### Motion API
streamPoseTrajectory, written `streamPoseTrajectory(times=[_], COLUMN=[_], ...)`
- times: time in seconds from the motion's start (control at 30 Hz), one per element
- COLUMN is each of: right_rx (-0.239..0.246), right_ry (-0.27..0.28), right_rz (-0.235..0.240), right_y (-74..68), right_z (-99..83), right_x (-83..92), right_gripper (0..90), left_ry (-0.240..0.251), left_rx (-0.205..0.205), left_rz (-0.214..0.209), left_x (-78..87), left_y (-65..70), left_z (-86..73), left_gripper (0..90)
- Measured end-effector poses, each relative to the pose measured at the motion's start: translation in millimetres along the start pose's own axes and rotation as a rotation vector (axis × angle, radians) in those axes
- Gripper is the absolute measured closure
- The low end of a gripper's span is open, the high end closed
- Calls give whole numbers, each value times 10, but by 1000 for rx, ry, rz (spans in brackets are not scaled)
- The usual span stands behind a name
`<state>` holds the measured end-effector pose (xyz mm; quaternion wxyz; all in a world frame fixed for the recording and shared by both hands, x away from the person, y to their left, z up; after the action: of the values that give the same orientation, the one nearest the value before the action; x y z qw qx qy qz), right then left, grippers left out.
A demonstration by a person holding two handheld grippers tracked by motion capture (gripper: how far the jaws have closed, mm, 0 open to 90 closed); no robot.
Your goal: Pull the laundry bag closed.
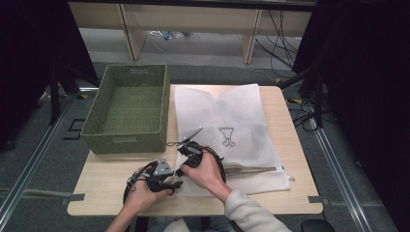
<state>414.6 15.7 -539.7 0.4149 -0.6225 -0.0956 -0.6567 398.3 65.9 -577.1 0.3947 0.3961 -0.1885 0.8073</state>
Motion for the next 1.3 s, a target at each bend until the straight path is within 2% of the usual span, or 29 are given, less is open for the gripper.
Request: streamPoseTrajectory(times=[0.03,0.07,0.17,0.2,0.23,0.27,0.33,0.37,0.4,0.43,0.47,0.5,0.53,0.57,0.6,0.63,0.67,0.73,0.9,0.93,0.97,1.0,1.13,1.17,1.2,1.27,1.3], right_rx=[0,23,23,29,25,25,36,18,43,31,31,51,46,49,51,38,57,63,69,90,70,72,70,69,66,57,55], right_ry=[0,11,16,25,20,20,27,21,32,39,39,37,43,46,52,52,59,70,61,65,66,66,76,78,80,81,90], right_rz=[0,-8,0,-5,7,7,6,6,-1,14,14,2,0,4,8,10,12,18,10,3,17,15,6,12,13,1,-41], right_y=[0,1,-30,-27,-32,-32,-29,-47,-35,-61,-61,-35,-33,-35,-38,-47,-35,-30,-27,-12,-44,-44,-24,-25,-20,-2,45], right_z=[0,15,20,26,20,20,18,4,12,3,3,1,-3,-5,-4,-12,-6,1,6,17,16,12,4,3,-1,-14,-17], right_x=[0,31,61,75,84,84,88,94,92,98,98,108,122,132,143,159,166,184,178,174,175,177,197,203,214,236,251], right_gripper=[883,883,883,883,883,883,883,883,883,883,883,883,884,884,884,884,884,884,884,884,884,884,884,884,884,885,885], left_ry=[10,12,51,65,66,68,83,93,104,101,112,134,148,154,162,172,180,187,175,178,179,165,180,168,185,173,187], left_rx=[6,14,69,62,67,80,88,117,132,137,145,175,158,181,195,178,191,204,211,214,216,204,224,209,227,230,257], left_rz=[-8,-10,-53,-52,-54,-50,-51,-54,-53,-51,-55,-63,-56,-75,-69,-62,-65,-61,-44,-43,-40,-38,-20,-11,-9,13,4], left_x=[-6,-6,-10,-1,1,-5,-16,-19,-21,-15,-15,-14,-6,0,6,19,25,35,41,45,48,54,60,77,82,110,119], left_y=[-3,-8,-4,-10,-14,-15,-33,-30,-34,-43,-40,-27,-46,-29,-30,-42,-33,-28,-37,-38,-42,-49,-43,-54,-53,-83,-78], left_z=[14,19,58,76,80,79,83,87,92,87,96,116,125,133,142,153,164,179,158,159,160,149,188,177,199,184,191], left_gripper=[490,525,567,588,636,636,699,732,764,806,806,816,824,830,834,839,842,845,848,849,849,849,851,852,853,854,854])
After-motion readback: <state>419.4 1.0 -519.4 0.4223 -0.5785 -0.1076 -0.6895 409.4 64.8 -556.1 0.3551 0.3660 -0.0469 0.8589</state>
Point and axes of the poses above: each handheld gripper's, and its own axes: x roughly backward along the jaws, z roughly out of its top, y roughly to its right, the point moved 10 cm from there along -x, roughly forward along the jaws, and after that the axes turned 8 degrees about -y, right-handed, at the moved point
